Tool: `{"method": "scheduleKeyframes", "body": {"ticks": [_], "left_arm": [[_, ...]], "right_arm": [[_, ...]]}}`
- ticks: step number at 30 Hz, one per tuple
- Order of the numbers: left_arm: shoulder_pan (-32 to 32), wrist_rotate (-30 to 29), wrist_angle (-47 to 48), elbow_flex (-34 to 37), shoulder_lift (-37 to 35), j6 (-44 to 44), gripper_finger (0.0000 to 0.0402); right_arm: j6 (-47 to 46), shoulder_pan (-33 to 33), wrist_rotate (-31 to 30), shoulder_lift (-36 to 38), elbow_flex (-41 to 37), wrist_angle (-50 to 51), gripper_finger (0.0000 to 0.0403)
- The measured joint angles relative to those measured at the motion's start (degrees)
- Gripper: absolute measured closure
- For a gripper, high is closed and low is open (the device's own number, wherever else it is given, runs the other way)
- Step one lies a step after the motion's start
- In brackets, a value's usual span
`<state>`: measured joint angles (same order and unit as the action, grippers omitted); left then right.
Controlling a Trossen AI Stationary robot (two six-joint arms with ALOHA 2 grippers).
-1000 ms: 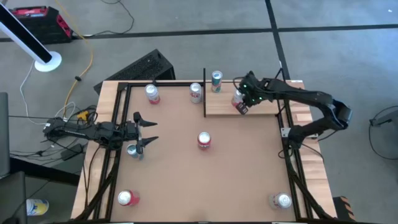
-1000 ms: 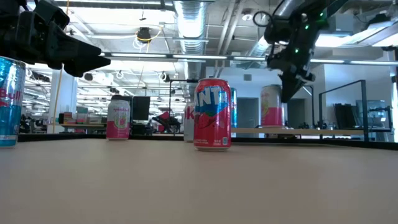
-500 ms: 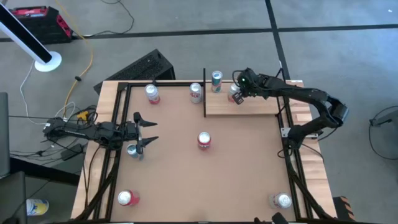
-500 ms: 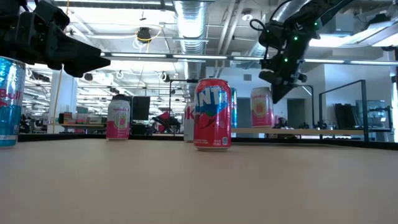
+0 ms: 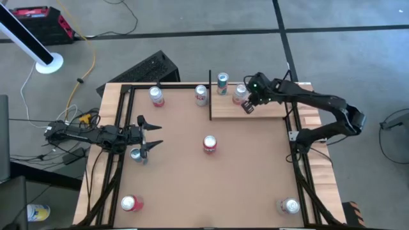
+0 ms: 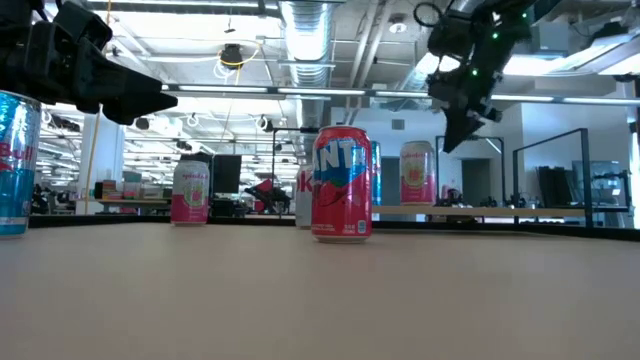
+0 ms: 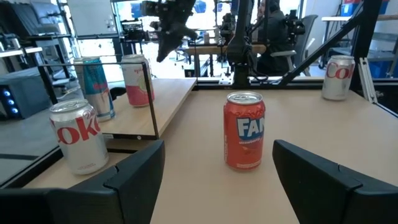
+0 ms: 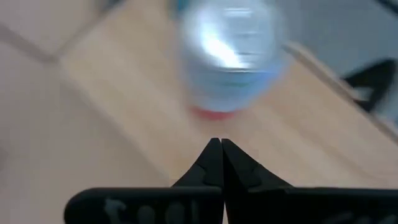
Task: Place canned beverage on shelf
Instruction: Put the bottom pink-white soda can on the shelf
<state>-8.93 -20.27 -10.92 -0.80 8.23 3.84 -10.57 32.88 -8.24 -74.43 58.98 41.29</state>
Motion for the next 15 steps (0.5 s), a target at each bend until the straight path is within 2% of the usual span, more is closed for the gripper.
{"method": "scheduleKeyframes", "body": {"ticks": [2,7,15], "left_arm": [[0.0,0.0,0.0,0.0,0.0,0.0,0.0118],[0.0,0.0,-0.1,0.0,0.0,-0.5,0.0118],[0.0,0.0,-0.1,0.0,0.0,-0.3,0.0118]], "right_arm": [[-0.1,-1.8,1.7,-0.5,0.0,-0.9,0.0389],[-0.1,-5.2,1.3,-3.8,0.0,-4.6,0.0389],[0.5,-3.7,-2.4,-8.1,0.0,-5.7,0.0389]]}}
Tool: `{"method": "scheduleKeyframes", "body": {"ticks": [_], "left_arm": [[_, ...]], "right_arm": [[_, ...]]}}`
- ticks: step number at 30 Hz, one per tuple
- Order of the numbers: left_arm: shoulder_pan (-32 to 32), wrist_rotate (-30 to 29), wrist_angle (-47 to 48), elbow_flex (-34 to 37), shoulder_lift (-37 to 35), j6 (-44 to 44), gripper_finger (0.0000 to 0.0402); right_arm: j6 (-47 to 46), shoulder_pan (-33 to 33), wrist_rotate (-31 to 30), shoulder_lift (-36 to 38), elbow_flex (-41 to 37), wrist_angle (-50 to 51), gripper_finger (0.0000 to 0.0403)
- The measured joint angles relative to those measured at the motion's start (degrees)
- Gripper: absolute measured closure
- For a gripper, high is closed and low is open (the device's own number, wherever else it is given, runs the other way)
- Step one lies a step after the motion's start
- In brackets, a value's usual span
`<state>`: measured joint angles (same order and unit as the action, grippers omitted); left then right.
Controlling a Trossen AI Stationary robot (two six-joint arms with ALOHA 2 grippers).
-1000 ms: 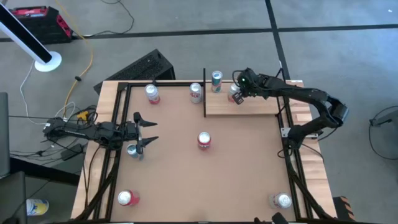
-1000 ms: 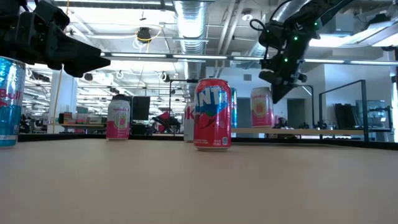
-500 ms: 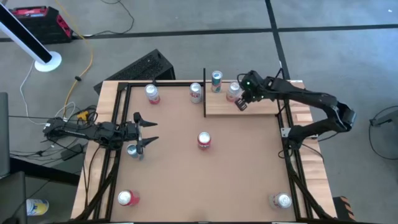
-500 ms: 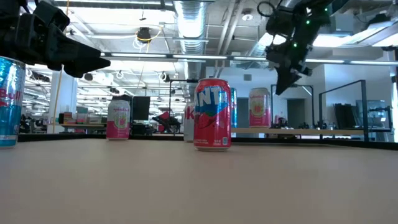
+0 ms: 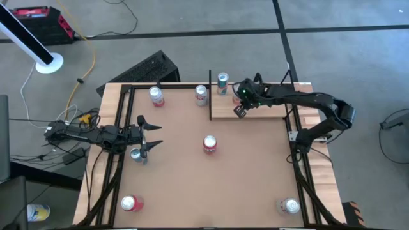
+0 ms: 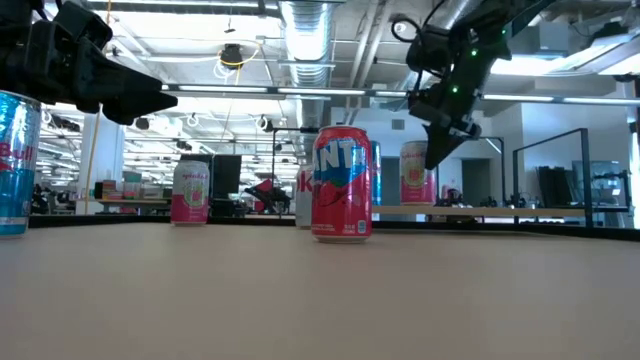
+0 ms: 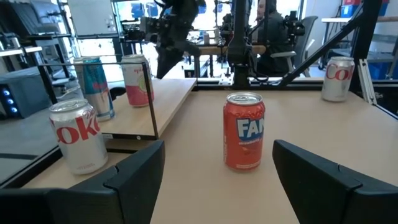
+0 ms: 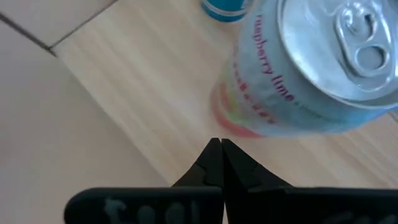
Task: Place canned beverage on shelf
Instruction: Put the bottom pink-white soda can on the shelf
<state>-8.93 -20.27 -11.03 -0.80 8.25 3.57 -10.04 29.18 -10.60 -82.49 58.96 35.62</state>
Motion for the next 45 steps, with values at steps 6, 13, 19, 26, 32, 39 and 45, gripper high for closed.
{"method": "scheduleKeyframes", "body": {"ticks": [6,13,19,26,32,39,45], "left_arm": [[0.0,0.0,0.0,0.0,0.0,0.0,0.0118],[0.0,0.0,0.0,0.0,0.0,0.0,0.0118],[0.0,0.0,0.0,0.0,0.0,0.0,0.0118],[0.0,0.0,0.0,0.0,0.0,0.0,0.0118],[0.0,0.0,0.0,0.0,0.0,0.1,0.0118],[0.0,0.0,0.0,0.0,0.0,0.0,0.0118],[0.0,0.0,0.0,0.0,0.0,0.1,0.0118]], "right_arm": [[1.0,1.4,0.0,-0.4,0.0,-2.3,0.0389],[1.6,3.9,-3.1,-0.4,0.0,-2.5,0.0389],[1.6,6.2,-3.2,-0.4,0.0,-3.9,0.0382],[2.4,6.1,-3.1,-0.4,0.0,-4.5,0.0389],[2.1,2.7,-3.0,-0.1,0.0,-4.1,0.0389],[2.1,1.9,-4.4,-0.1,0.0,-6.2,0.0389],[2.8,4.0,-4.7,-0.1,0.0,-6.7,0.0389]]}}
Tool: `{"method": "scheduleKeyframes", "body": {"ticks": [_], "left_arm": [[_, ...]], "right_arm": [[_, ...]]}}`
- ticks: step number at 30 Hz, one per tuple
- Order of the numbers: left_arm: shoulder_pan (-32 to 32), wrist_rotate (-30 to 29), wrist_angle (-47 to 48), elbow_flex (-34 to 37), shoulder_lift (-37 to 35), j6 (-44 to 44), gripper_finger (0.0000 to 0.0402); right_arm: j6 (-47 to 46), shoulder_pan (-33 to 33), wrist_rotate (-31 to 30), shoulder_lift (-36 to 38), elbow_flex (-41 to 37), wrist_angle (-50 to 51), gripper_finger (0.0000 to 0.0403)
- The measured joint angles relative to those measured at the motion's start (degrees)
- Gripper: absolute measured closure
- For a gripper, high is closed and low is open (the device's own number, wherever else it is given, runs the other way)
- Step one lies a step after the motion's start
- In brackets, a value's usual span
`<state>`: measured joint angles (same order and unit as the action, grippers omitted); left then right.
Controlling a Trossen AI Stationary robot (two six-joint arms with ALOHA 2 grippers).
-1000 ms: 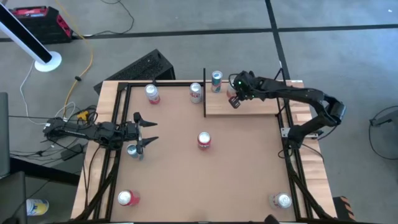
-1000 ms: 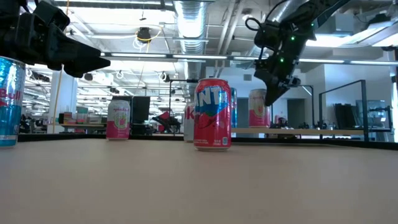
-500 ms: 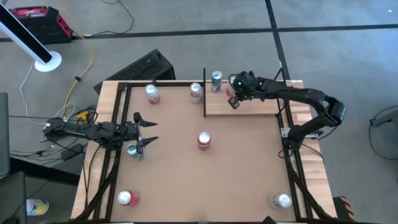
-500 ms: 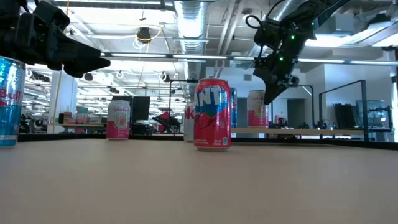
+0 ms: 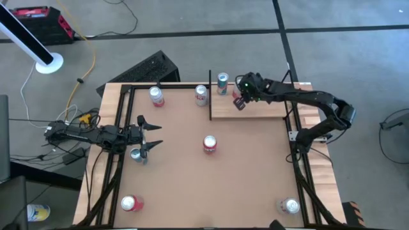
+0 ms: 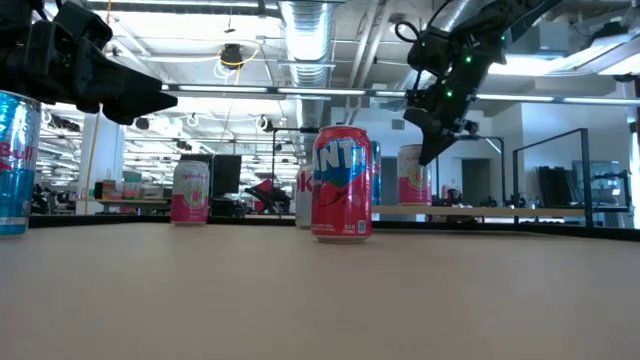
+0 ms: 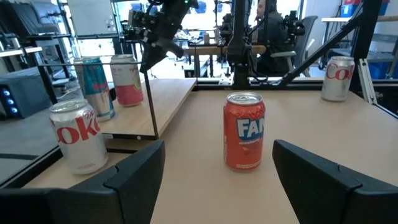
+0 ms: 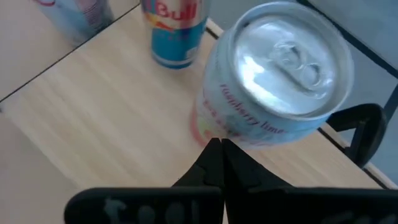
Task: Place canned beverage on shelf
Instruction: Put the bottom pink-white soda can on the shelf
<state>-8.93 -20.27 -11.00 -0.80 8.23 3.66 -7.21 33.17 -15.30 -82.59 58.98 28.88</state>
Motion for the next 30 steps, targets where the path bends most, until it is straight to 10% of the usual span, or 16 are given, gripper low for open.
{"method": "scheduleKeyframes", "body": {"ticks": [30], "left_arm": [[0.0,0.0,0.0,0.0,0.0,-0.1,0.0118]], "right_arm": [[-0.2,1.5,1.9,-0.2,0.0,-4.3,0.0389]]}}
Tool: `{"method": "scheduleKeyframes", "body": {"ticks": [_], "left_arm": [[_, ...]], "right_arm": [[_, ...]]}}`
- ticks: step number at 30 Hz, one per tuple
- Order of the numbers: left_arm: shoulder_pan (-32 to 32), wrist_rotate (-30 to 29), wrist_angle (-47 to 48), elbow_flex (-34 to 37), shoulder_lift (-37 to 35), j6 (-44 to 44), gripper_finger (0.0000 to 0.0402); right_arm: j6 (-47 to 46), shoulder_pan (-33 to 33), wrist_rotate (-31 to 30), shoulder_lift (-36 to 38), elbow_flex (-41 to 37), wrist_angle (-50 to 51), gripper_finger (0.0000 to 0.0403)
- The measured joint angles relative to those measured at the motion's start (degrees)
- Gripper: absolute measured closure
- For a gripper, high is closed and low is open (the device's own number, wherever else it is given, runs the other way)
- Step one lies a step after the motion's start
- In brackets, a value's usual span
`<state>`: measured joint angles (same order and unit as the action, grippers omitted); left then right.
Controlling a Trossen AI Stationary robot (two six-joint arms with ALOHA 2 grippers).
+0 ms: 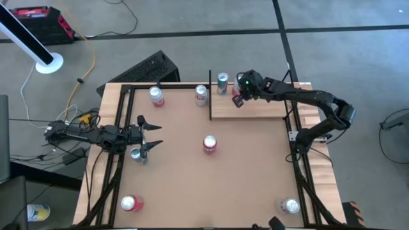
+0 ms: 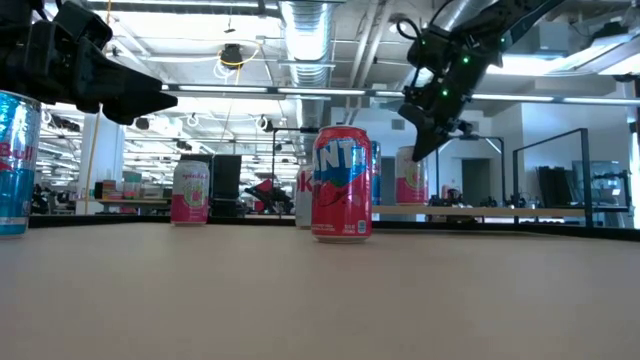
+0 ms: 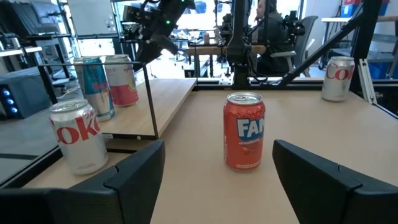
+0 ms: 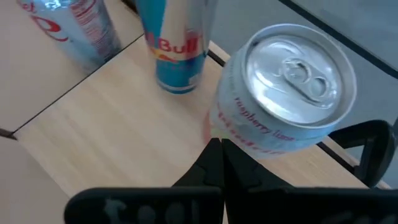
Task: Place canned beverage on shelf
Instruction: Put the bottom pink-white soda can on the shelf, then put the top red-silver soda can on the shelf
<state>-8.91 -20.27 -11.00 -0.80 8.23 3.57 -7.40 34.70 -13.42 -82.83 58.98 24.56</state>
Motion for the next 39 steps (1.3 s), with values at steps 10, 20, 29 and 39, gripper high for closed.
{"method": "scheduleKeyframes", "body": {"ticks": [10,20,29,39], "left_arm": [[0.0,0.0,0.0,0.0,0.0,0.0,0.0118],[0.0,0.0,0.0,0.0,0.0,0.1,0.0118],[0.0,0.0,0.0,0.0,0.0,-1.7,0.0118],[0.0,-3.6,-0.8,0.0,0.0,-12.5,0.0118]], "right_arm": [[-0.1,1.1,0.1,0.0,0.0,-1.6,0.0389],[-0.1,0.2,1.1,0.6,-0.1,-0.5,0.0387],[-0.2,-7.8,1.4,12.2,-0.1,5.7,0.0385],[8.5,-23.1,4.8,23.6,-13.7,-11.9,0.0384]]}}
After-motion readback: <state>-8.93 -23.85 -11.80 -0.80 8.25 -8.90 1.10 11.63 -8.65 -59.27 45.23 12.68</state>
